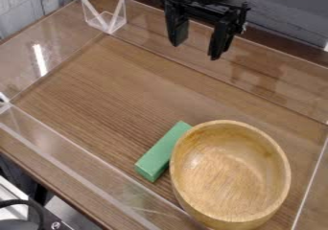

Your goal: Put the green block in the brown bowl

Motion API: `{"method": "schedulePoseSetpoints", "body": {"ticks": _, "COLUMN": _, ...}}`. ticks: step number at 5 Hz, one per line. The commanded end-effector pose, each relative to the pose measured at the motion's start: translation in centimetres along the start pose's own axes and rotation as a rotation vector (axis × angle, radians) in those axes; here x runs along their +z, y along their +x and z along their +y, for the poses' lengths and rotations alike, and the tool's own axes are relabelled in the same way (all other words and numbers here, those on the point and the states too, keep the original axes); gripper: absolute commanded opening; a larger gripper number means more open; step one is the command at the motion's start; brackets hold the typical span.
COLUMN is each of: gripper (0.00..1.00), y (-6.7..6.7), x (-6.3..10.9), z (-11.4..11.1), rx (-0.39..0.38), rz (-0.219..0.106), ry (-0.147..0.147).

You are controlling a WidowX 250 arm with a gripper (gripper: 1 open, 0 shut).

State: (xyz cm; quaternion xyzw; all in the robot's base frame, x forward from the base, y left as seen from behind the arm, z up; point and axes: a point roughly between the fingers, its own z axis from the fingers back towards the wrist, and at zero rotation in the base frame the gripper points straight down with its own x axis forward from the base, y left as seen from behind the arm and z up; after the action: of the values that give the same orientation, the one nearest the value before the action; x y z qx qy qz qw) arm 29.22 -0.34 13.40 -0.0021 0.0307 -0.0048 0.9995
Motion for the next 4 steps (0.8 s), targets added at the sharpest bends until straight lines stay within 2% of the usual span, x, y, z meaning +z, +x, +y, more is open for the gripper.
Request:
{"method": "schedulePoseSetpoints", "body": {"ticks": 1, "gripper": 1.00, "y": -2.2, "x": -1.4, "z": -0.2, "rx": -0.103, "rz": 0.013, "ry": -0.004}}
{"method": "schedulePoseSetpoints", "body": {"ticks": 2, "gripper": 1.00, "y": -6.0, "x": -3.4, "z": -0.9, "rx": -0.215, "rz": 0.018, "ry": -0.007}}
{"method": "schedulePoseSetpoints", "body": {"ticks": 3, "gripper": 1.00, "y": -8.6, "x": -4.3, "z": -1.0, "rx": -0.273, "rz": -0.038, "ry": -0.011}}
{"method": "schedulePoseSetpoints", "body": {"ticks": 4, "gripper": 1.00, "y": -9.0, "x": -5.5, "z": -1.5, "rx": -0.302, "rz": -0.086, "ry": -0.016}}
